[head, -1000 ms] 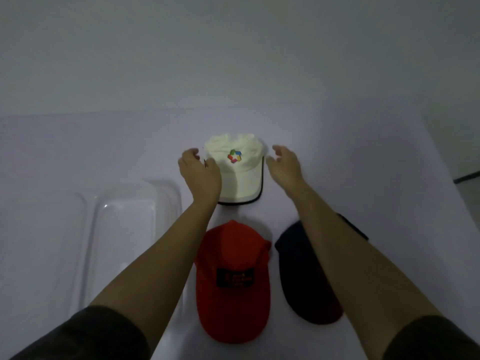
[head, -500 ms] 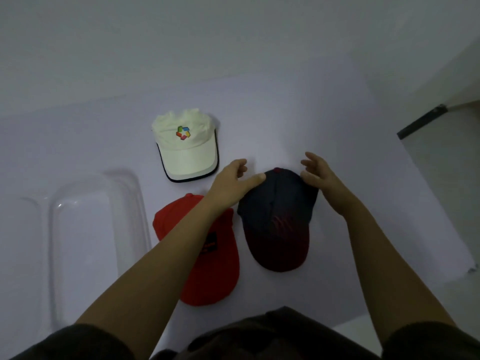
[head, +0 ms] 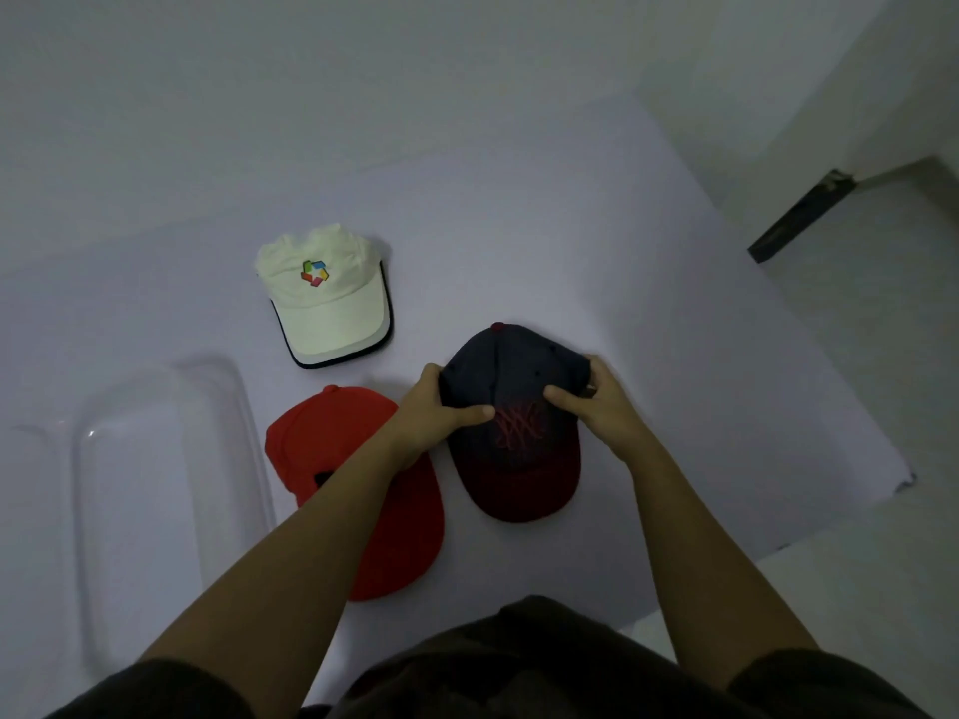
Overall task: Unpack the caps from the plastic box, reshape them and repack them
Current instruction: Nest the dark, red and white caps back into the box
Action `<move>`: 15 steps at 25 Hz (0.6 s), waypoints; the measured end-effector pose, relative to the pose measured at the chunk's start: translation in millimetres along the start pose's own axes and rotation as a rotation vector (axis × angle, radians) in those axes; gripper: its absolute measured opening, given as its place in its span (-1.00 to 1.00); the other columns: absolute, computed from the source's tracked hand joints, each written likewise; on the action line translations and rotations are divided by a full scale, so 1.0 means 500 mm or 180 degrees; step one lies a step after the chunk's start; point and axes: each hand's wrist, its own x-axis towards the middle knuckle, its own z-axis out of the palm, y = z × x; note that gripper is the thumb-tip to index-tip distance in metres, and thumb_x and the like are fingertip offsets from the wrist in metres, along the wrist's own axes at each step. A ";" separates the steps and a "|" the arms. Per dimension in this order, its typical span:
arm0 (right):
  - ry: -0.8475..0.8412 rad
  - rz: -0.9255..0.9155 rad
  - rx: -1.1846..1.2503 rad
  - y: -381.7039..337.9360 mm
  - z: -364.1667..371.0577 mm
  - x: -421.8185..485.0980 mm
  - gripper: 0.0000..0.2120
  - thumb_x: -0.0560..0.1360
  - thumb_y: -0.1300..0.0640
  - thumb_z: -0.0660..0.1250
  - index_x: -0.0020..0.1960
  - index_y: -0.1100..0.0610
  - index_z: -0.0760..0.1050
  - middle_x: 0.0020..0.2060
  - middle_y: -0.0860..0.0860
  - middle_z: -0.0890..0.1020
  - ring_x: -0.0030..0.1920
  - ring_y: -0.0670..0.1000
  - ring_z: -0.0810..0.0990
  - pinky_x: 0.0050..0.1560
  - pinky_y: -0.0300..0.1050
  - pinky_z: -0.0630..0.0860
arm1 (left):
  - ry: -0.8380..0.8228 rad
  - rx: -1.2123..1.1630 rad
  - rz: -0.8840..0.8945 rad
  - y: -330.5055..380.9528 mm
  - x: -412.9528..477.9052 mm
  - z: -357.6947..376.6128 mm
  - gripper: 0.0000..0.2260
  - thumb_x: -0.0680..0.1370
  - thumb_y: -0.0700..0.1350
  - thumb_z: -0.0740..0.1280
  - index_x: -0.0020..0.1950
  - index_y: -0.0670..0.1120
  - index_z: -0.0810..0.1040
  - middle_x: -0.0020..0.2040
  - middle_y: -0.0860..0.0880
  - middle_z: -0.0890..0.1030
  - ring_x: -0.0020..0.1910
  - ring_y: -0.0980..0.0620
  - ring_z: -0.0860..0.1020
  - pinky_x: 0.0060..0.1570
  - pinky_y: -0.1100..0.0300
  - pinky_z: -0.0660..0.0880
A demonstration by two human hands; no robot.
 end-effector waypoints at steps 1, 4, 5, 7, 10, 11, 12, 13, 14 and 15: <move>0.0085 -0.0067 0.0120 0.002 -0.001 0.000 -0.63 0.47 0.11 0.39 0.23 0.10 0.38 0.13 -0.01 0.54 0.07 -0.08 0.55 -0.07 -0.34 0.56 | -0.0092 0.0082 0.0057 0.005 -0.003 -0.001 -0.45 0.36 -0.10 0.53 0.21 -0.11 0.31 0.19 -0.05 0.49 0.11 0.03 0.52 0.04 0.12 0.55; 0.0339 -0.0093 0.0586 0.006 -0.009 0.005 -0.72 0.54 -0.05 0.24 0.19 0.06 0.45 0.16 0.03 0.57 0.17 0.06 0.56 0.17 -0.01 0.56 | -0.0357 0.0324 0.0300 0.027 -0.009 -0.011 -0.61 0.43 -0.08 0.47 0.09 -0.11 0.32 0.07 -0.02 0.50 0.02 0.08 0.52 -0.04 0.15 0.56; 0.0430 -0.0066 0.0793 0.004 -0.007 0.004 -0.70 0.53 -0.10 0.23 0.18 0.03 0.47 0.16 0.03 0.58 0.19 0.06 0.56 0.18 0.03 0.54 | -0.0410 0.0411 0.0393 0.033 -0.010 -0.015 -0.66 0.45 -0.07 0.45 0.03 -0.12 0.32 0.00 -0.01 0.48 -0.03 0.08 0.51 -0.01 0.10 0.55; 0.0639 -0.0058 0.1125 -0.009 0.001 -0.001 -0.61 0.50 -0.15 0.22 0.22 0.05 0.49 0.17 0.03 0.59 0.19 0.04 0.57 0.18 0.00 0.54 | -0.0523 0.0495 0.0509 0.046 -0.014 -0.024 -0.72 0.49 -0.08 0.40 -0.06 -0.10 0.30 -0.09 -0.04 0.46 -0.07 0.05 0.49 0.04 0.00 0.53; 0.0817 -0.0006 0.1457 -0.049 0.015 -0.012 -0.54 0.52 -0.18 0.20 0.27 0.10 0.48 0.17 0.05 0.60 0.16 0.05 0.59 0.18 0.02 0.54 | -0.0627 0.0379 0.0591 0.069 -0.030 -0.040 -0.79 0.52 -0.08 0.37 -0.10 -0.03 0.32 -0.01 -0.09 0.55 0.04 -0.06 0.57 0.05 -0.06 0.55; 0.0760 -0.0004 0.1508 -0.067 0.018 -0.015 -0.51 0.49 -0.22 0.21 0.26 0.08 0.49 0.17 0.05 0.61 0.16 0.05 0.59 0.18 0.02 0.55 | -0.0600 0.0275 0.0634 0.079 -0.039 -0.050 -0.82 0.52 -0.09 0.37 -0.08 -0.03 0.35 0.02 -0.09 0.57 0.05 -0.08 0.59 0.02 -0.02 0.58; 0.0663 -0.0005 0.1519 -0.089 0.023 -0.019 -0.48 0.44 -0.26 0.21 0.24 0.06 0.50 0.17 0.05 0.61 0.16 0.05 0.59 0.18 0.03 0.55 | -0.0563 0.0145 0.0668 0.091 -0.050 -0.063 -0.84 0.52 -0.11 0.36 -0.04 -0.03 0.38 0.04 -0.08 0.59 0.04 -0.06 0.60 -0.03 0.03 0.59; 0.0535 -0.0014 0.1512 -0.114 0.032 -0.023 -0.45 0.41 -0.29 0.21 0.23 0.04 0.50 0.18 0.05 0.61 0.17 0.05 0.59 0.18 0.03 0.54 | -0.0523 0.0053 0.0696 0.104 -0.062 -0.081 -0.85 0.52 -0.12 0.35 0.02 -0.02 0.42 0.05 -0.07 0.60 0.03 -0.05 0.60 -0.06 0.07 0.60; 0.0403 -0.0028 0.1468 -0.138 0.045 -0.027 -0.41 0.40 -0.31 0.20 0.26 0.05 0.49 0.20 0.05 0.60 0.18 0.05 0.58 0.19 0.03 0.54 | -0.0498 0.0013 0.0727 0.118 -0.076 -0.102 -0.83 0.52 -0.13 0.34 0.09 -0.02 0.44 0.07 -0.07 0.59 0.03 -0.04 0.60 -0.07 0.07 0.60; 0.0273 -0.0040 0.1441 -0.162 0.065 -0.031 -0.38 0.42 -0.31 0.18 0.31 0.07 0.47 0.22 0.05 0.59 0.19 0.05 0.58 0.20 0.03 0.53 | -0.0476 0.0027 0.0768 0.130 -0.093 -0.129 -0.79 0.52 -0.13 0.33 0.15 -0.04 0.45 0.10 -0.08 0.59 0.05 -0.05 0.60 -0.05 0.03 0.60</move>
